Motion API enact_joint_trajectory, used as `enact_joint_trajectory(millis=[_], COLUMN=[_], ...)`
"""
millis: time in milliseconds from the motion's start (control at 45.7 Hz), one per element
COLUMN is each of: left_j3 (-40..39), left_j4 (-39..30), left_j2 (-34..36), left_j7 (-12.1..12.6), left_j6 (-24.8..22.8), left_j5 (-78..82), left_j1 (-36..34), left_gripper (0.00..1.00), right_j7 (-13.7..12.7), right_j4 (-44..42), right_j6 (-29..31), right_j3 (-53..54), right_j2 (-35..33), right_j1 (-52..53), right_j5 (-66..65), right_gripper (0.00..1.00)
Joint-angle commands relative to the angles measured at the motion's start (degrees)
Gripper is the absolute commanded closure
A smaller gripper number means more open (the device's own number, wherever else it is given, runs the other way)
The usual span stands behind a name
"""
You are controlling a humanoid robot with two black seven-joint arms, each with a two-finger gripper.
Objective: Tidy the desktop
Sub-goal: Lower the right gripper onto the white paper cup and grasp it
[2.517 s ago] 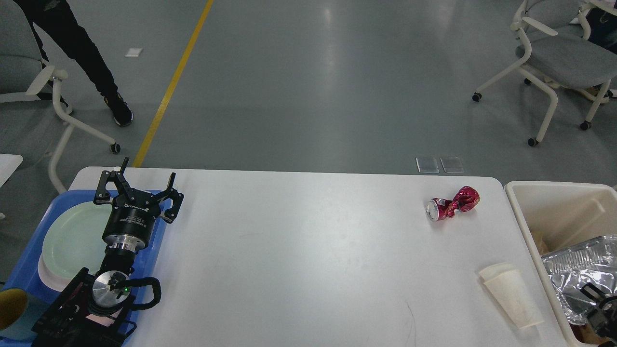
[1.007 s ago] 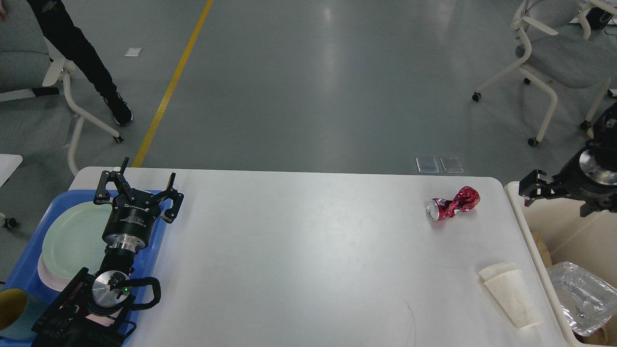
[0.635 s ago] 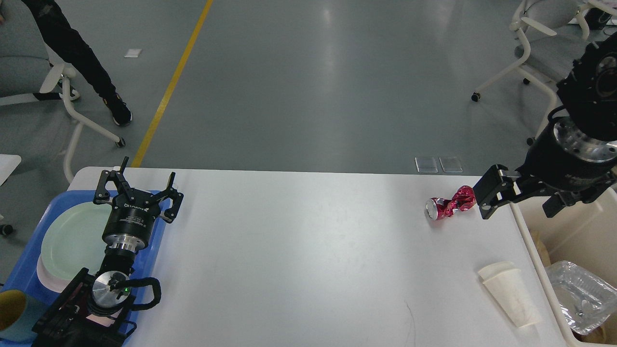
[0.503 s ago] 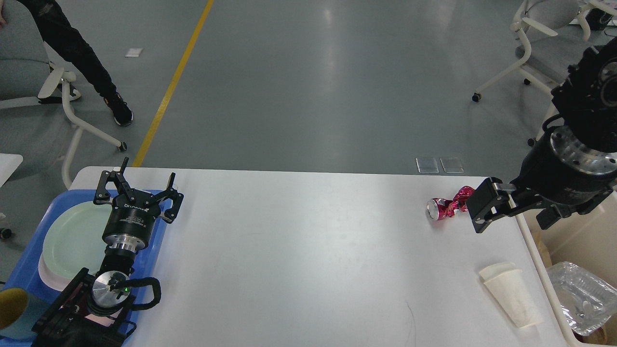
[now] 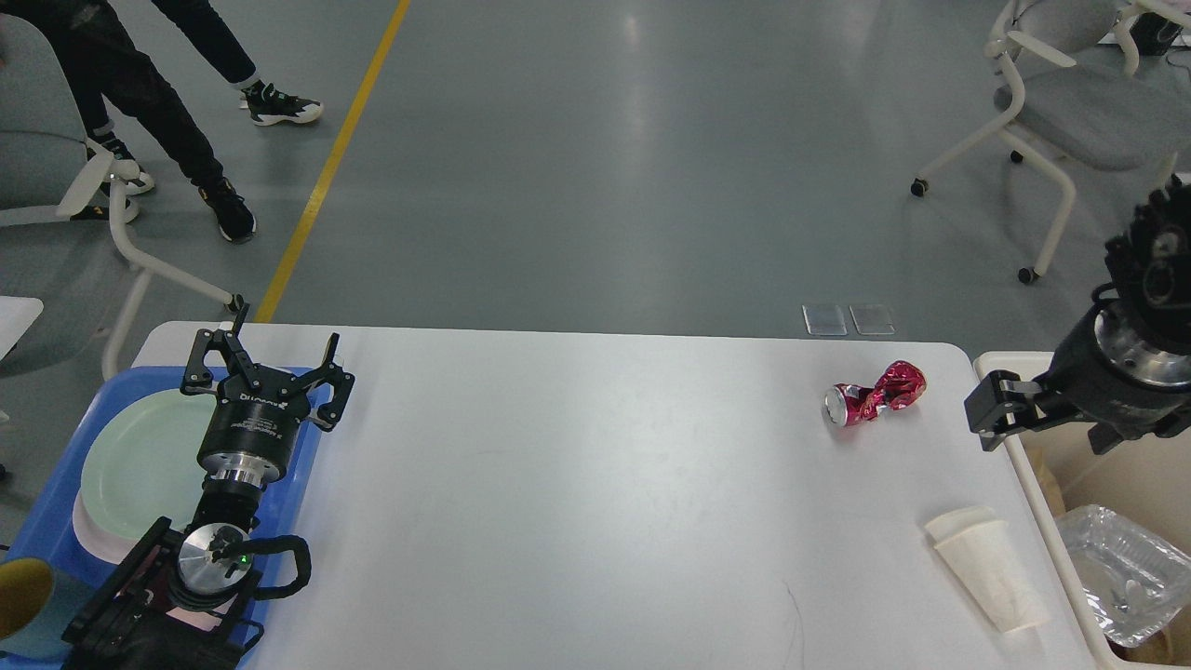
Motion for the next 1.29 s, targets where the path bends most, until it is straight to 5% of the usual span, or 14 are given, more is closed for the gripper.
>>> enact_joint_trajectory(millis=[0, 131, 306, 547, 832, 1269], left_j3=[-0.08, 0.01, 0.01, 0.01, 0.01, -0.08], left_j4=[0.00, 0.00, 0.00, 0.00, 0.00, 0.00], left_j2=[0.00, 0.00, 0.00, 0.00, 0.00, 0.00], left_j7=[0.01, 0.01, 0.01, 0.01, 0.01, 0.01], left_j6=[0.00, 0.00, 0.00, 0.00, 0.00, 0.00], left_j5=[0.00, 0.00, 0.00, 0.00, 0.00, 0.00], left_j1=[0.00, 0.00, 0.00, 0.00, 0.00, 0.00], left_gripper=[0.04, 0.04, 0.04, 0.04, 0.04, 0.04], right_j7=[7.29, 15.39, 17.85, 27.70, 27.61, 27.17], right_j4=[-7.06, -11.19, -14.62, -20.60, -26.31, -34.05], right_j6=[-2.14, -11.71, -22.62, -29.91, -37.39, -37.83], right_j3=[-0.20, -0.37, -0.11, 0.50, 1.47, 9.38], right_j2=[-4.10, -6.04, -6.13, -5.61, -3.06, -0.07], right_j1=[-8.18, -17.49, -30.59, -39.12, -48.08, -57.40], right_j5=[-6.95, -12.41, -13.38, -13.91, -13.29, -11.10], right_gripper=[0.08, 0.08, 0.07, 0.07, 0.07, 0.07])
